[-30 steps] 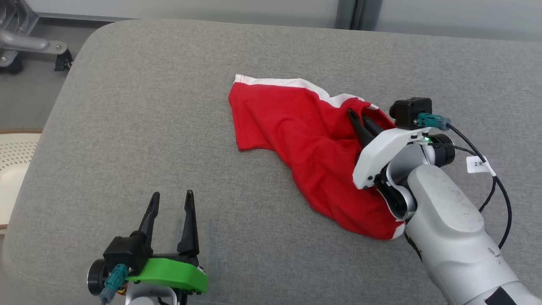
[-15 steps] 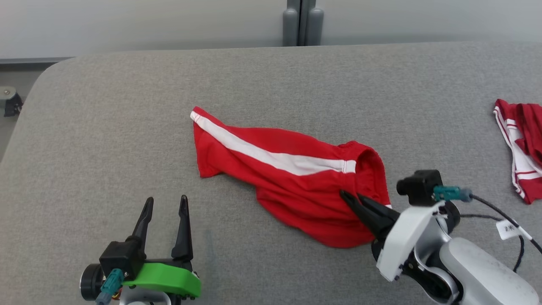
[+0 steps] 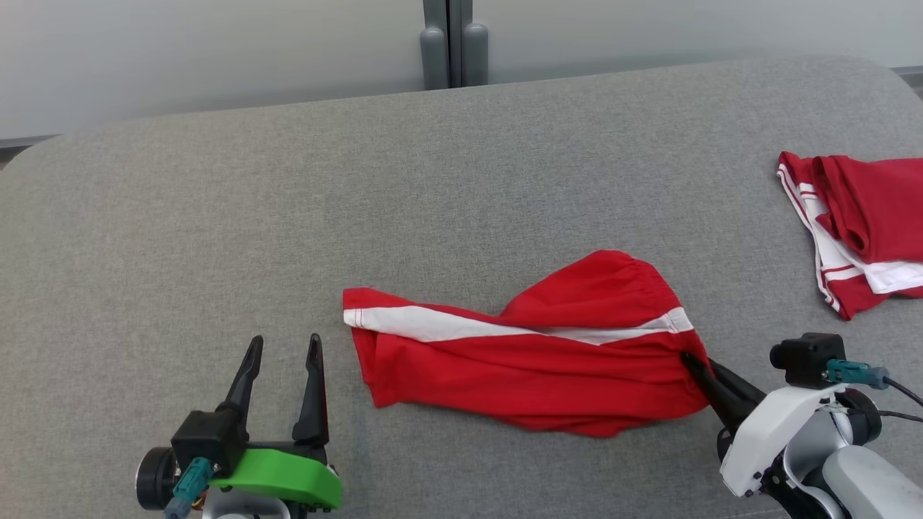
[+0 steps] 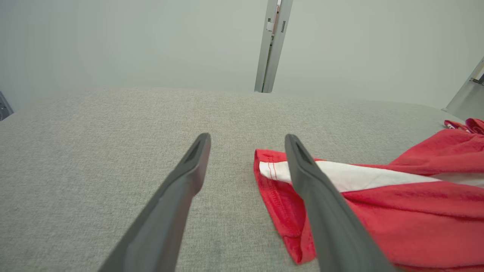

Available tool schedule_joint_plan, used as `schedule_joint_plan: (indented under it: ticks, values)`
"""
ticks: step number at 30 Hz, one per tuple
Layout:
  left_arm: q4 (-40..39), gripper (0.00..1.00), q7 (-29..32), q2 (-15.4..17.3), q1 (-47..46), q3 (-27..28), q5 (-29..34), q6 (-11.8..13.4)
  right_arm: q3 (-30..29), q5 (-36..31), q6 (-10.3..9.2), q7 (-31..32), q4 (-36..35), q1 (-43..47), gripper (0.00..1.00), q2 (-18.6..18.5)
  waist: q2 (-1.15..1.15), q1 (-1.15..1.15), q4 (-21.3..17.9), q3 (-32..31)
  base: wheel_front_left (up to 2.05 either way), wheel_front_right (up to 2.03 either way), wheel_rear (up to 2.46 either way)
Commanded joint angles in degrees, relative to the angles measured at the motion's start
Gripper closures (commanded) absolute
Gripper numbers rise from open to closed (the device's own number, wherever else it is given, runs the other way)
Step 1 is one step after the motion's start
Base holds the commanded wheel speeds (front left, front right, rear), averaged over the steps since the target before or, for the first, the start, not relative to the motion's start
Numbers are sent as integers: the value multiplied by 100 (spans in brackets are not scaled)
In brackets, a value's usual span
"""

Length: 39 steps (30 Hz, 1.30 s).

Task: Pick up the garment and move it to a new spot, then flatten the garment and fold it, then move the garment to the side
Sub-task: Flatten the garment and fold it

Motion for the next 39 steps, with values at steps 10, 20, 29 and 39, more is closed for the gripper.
schedule_joint_plan:
  ticks: [10, 20, 29, 39]
  values:
    - [61, 0, 0, 14, 96, -48, -52, 9, -675, -565, -8, -587, 994, 81, 0, 432, 0, 0, 83, -111, 0, 0, 0]
    - [105, 0, 0, 14, 106, -146, -95, 5, -1062, -1087, -8, -1085, 855, 15, 0, 751, 0, 0, -40, -383, 0, 0, 0]
    - [161, 0, 0, 14, -32, -283, -130, 87, -1568, -1663, -8, -1352, 107, 77, 0, 1089, 0, 0, -97, -563, 0, 0, 0]
    - [152, 0, 1, 14, 163, -257, -297, 229, -1856, -2368, -8, -1488, 23, 206, 0, 1742, 0, 0, -18, -634, 0, 0, 0]
